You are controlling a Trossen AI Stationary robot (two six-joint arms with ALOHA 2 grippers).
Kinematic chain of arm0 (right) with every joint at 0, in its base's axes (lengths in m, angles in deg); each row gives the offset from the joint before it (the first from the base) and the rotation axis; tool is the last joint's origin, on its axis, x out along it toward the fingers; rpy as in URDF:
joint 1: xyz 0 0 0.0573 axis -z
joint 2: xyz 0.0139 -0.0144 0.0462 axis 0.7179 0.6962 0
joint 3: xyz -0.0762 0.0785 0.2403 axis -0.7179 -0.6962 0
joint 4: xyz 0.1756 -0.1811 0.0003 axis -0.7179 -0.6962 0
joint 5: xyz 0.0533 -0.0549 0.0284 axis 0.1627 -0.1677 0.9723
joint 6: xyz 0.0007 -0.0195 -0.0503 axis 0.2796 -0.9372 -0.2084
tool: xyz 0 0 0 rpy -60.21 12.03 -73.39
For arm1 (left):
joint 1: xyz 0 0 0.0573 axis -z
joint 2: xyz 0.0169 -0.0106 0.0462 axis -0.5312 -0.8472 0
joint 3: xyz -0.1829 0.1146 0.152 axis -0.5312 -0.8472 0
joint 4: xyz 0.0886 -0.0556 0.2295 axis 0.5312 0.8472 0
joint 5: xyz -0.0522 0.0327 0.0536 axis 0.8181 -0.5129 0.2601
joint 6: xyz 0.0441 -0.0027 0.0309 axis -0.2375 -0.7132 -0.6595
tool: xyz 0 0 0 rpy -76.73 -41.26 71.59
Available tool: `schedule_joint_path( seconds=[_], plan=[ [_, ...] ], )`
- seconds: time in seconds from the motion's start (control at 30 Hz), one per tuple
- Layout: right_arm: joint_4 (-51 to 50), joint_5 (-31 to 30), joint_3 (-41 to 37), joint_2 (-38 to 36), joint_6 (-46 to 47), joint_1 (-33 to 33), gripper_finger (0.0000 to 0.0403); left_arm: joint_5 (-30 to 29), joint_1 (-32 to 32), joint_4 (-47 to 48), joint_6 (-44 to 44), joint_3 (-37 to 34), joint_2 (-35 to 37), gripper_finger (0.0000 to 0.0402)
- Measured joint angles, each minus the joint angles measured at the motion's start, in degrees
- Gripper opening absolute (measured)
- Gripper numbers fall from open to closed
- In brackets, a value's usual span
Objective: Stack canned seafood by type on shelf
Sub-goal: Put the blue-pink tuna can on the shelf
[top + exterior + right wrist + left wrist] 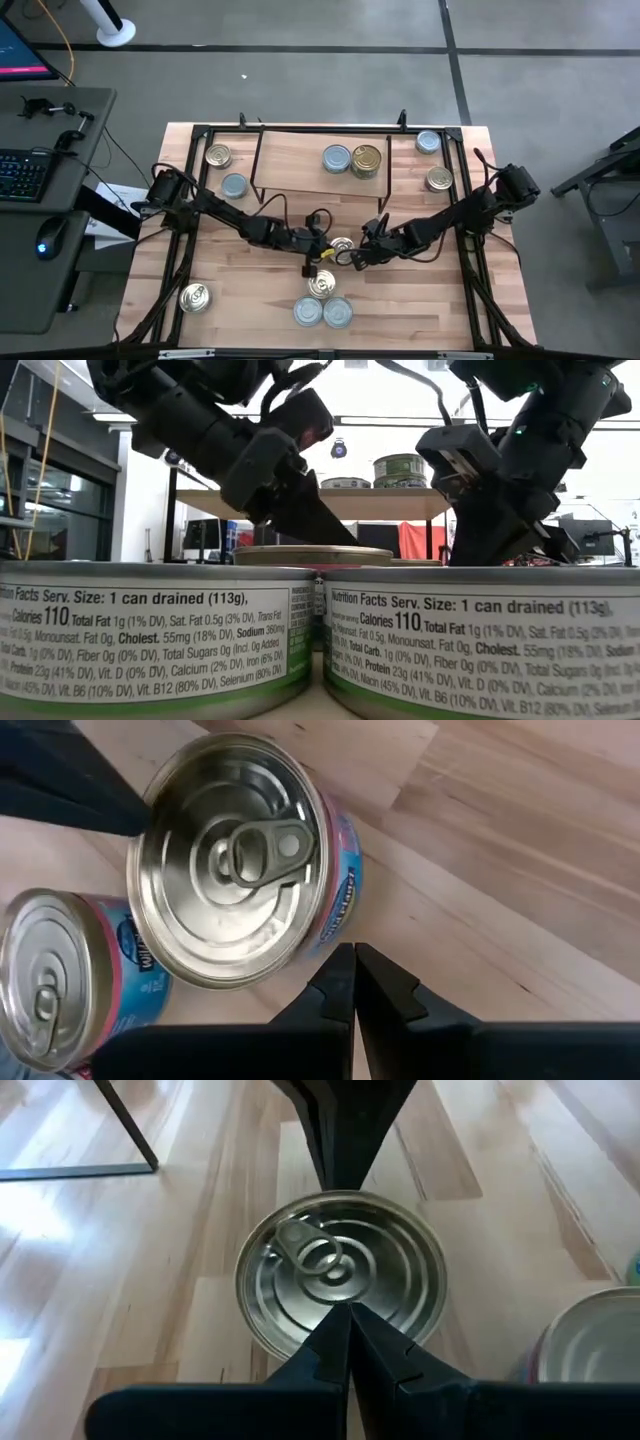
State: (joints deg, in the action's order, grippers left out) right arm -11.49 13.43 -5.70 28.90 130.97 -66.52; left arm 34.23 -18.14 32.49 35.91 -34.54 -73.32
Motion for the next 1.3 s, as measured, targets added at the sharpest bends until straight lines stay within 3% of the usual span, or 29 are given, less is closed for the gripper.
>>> schedule_joint_path(
  seconds=[0.33, 0.7, 0.97, 1.1, 1.3],
  plan=[
    [3.1, -3.7, 0.4, 0.0, 0.6, 0.1, 0.0000, 2.2, -0.5, 3.3, -0.6, 0.2, -0.7, 0.0000],
    [2.4, -4.4, 8.4, 0.0, -2.5, -3.0, 0.0000, 1.7, 0.5, 8.5, -0.7, -0.3, 1.0, 0.0000],
    [2.0, -4.2, 9.8, -0.1, -4.0, -2.6, 0.0000, 1.6, 0.6, 10.0, -0.2, -0.1, 1.3, 0.0000],
    [2.1, -4.1, 9.8, -2.4, -8.2, -2.6, 0.0000, 1.6, 0.6, 16.1, -2.0, -0.1, 2.4, 0.0000],
    [5.1, -0.9, 9.8, -7.0, -21.1, -0.7, 0.0000, 0.6, -1.2, 34.0, -1.1, -0.1, 7.9, 0.0000]
  ],
)
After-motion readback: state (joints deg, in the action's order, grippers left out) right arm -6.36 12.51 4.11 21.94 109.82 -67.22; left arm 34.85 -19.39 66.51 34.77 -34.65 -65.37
